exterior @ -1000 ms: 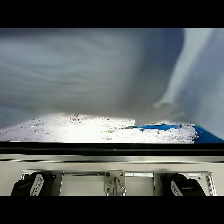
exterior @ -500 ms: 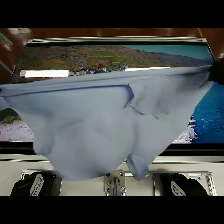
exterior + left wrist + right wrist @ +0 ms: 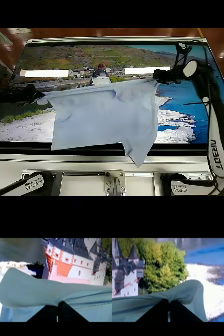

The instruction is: Fold the shirts.

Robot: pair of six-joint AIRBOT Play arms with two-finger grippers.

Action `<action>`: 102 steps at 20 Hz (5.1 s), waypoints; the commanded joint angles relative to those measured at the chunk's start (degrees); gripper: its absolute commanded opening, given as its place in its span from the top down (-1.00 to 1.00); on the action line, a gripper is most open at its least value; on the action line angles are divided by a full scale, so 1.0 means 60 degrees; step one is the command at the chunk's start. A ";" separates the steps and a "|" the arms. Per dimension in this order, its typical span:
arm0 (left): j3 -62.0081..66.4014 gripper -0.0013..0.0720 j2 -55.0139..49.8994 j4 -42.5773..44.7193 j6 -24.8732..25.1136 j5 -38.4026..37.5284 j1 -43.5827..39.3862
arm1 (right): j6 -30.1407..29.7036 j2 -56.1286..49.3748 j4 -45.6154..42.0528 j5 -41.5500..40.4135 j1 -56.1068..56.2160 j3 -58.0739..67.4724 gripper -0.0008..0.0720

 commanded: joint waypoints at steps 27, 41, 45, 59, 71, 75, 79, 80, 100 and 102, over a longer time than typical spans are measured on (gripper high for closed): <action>-0.4153 -0.82 -0.1475 0.0969 0.0794 -0.2911 0.2699 | -0.2029 0.0732 0.3136 0.5770 -0.4095 -0.3031 -0.89; -0.4091 0.84 -0.2189 0.0011 0.0878 -0.2069 0.1439 | -0.2208 0.0732 0.2229 0.5730 -0.3136 -0.4870 -0.89; -0.3967 0.84 -0.1504 0.0015 0.1300 -0.2273 0.1443 | -0.2459 0.0634 0.3475 0.3909 -0.2069 -0.6331 -0.89; -0.2980 0.85 -0.1093 -0.0525 0.1497 -0.2543 0.1421 | -0.2452 0.0659 0.4116 0.3067 -0.1275 -0.6251 0.79; 0.5679 0.85 0.4506 -0.1759 0.1461 -0.0073 0.1421 | -0.3891 0.6521 0.2973 0.1249 -0.1271 0.2900 0.79; 0.7187 0.85 0.5814 -0.0474 0.0517 0.0018 0.1421 | -0.2626 0.7785 0.1920 0.1235 -0.1275 0.4033 0.79; 0.7216 0.85 0.6776 0.0849 -0.0331 -0.1712 0.1421 | -0.1978 0.8557 0.1807 0.3370 -0.1275 0.4033 0.79; 0.7216 0.85 0.6881 0.1126 -0.0484 -0.2244 0.1421 | -0.1861 0.8633 0.1679 0.3767 -0.1275 0.4033 0.79; -0.0772 0.85 0.1173 0.1668 -0.0291 -0.1173 0.0211 | -0.1461 0.0215 0.3253 0.2998 -0.1246 0.0186 0.79; 0.0200 0.85 -0.0787 0.1668 -0.0291 -0.0157 -0.0466 | -0.2302 -0.0940 0.4801 0.1461 -0.1242 0.0186 0.79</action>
